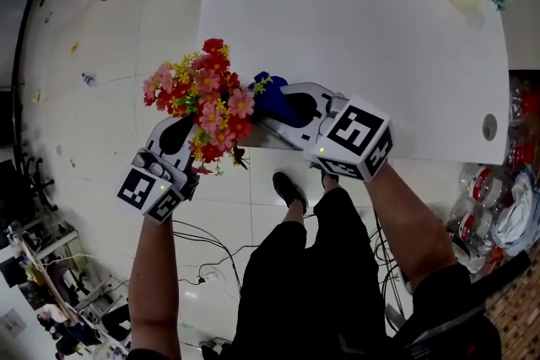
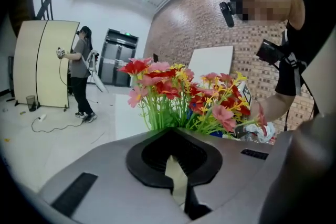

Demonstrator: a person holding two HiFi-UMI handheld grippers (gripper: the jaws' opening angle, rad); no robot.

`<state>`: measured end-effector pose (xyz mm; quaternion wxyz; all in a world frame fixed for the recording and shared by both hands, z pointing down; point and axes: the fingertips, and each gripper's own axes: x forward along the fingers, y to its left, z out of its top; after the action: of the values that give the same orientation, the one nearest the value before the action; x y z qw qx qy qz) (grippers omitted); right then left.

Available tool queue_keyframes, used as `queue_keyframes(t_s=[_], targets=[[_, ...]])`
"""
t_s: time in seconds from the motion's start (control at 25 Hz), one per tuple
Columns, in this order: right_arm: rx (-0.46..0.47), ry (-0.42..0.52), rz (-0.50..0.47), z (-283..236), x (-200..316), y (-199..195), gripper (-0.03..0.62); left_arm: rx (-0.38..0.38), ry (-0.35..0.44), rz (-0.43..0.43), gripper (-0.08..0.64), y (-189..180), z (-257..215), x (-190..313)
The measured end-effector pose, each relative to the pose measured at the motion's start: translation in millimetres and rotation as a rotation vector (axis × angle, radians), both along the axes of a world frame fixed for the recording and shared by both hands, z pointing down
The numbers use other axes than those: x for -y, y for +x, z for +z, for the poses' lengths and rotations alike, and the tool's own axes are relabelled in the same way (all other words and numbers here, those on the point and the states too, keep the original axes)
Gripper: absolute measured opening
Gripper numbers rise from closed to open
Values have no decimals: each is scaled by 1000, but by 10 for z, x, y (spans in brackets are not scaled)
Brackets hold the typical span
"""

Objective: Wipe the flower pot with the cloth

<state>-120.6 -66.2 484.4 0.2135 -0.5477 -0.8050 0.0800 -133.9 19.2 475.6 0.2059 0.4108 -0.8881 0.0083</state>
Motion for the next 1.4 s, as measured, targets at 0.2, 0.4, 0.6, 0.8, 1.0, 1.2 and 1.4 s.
queue_keyframes(t_s=[0.2,0.4,0.6,0.8,1.0,1.2,1.4], targets=[[-15,-22,0,-52,-119,318,78,0,-5,14,0,-6,-5,0],[-25,-7,-40,1,-270,595,78,-1,0,20,0,-23,6,51],[-75,-28,10,-58,30,645,78,-1,1,44,0,7,82,76],[-46,-12,91,-362,688,244,78,-2,6,28,0,-6,54,124],[38,32,75,-482,938,-553,78,-4,-13,-80,0,-48,-13,109],[30,60,-158,-261,582,-1035,78,-3,9,-185,0,-48,32,103],[27,37,-458,-91,-174,-1078,78,18,-19,-199,0,-80,-7,100]])
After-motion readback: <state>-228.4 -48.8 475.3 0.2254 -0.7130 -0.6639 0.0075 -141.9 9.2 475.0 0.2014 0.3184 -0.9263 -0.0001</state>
